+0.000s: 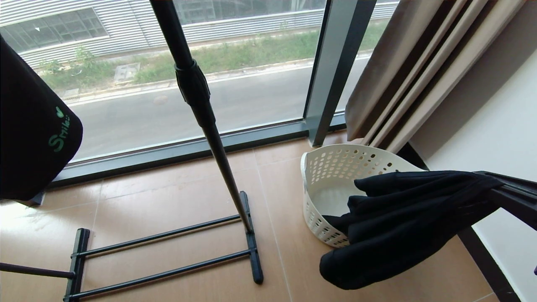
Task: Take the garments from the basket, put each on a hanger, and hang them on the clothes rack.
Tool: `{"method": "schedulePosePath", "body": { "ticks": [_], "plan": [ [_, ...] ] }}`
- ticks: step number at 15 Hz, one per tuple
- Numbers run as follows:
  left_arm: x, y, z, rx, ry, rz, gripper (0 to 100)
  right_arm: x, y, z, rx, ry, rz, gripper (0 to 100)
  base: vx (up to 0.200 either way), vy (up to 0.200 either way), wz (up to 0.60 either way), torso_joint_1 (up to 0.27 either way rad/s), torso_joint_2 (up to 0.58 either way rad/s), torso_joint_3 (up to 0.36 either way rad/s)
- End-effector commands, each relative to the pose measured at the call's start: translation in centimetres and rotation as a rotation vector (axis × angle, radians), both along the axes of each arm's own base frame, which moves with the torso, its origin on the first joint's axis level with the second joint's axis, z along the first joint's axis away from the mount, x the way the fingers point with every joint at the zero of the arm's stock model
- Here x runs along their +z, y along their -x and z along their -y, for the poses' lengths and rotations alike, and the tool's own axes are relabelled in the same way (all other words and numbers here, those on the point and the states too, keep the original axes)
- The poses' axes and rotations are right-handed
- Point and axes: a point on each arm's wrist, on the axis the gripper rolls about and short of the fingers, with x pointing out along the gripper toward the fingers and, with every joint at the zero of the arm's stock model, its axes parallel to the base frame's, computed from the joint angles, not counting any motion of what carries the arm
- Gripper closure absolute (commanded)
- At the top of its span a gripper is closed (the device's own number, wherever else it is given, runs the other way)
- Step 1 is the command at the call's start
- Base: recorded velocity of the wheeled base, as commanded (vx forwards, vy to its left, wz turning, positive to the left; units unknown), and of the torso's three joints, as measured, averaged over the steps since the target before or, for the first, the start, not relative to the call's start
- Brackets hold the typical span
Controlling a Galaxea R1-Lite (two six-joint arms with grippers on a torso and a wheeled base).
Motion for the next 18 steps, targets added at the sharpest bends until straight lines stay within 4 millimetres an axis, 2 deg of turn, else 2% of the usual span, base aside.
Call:
{"method": "schedulePosePath", "body": {
  "ticks": [1,8,18],
  "plan": [
    [0.01,0.01,0.0,0.0,-0.001,0.001,0,-0.05,-0.11,-0.09,0.001,0.004,-0.003,100,0.0,0.0,0.0,0.002,0.0,0.178],
    [0.01,0.01,0.0,-0.001,-0.001,0.001,0,0.09,0.05,0.12,-0.009,0.008,0.014,100,0.0,0.0,0.0,0.009,-0.03,0.173],
    [0.01,0.01,0.0,-0.001,-0.001,0.001,0,-0.03,0.05,0.12,-0.009,0.011,0.009,100,0.0,0.0,0.0,0.118,-0.44,-0.115]
  ]
}}
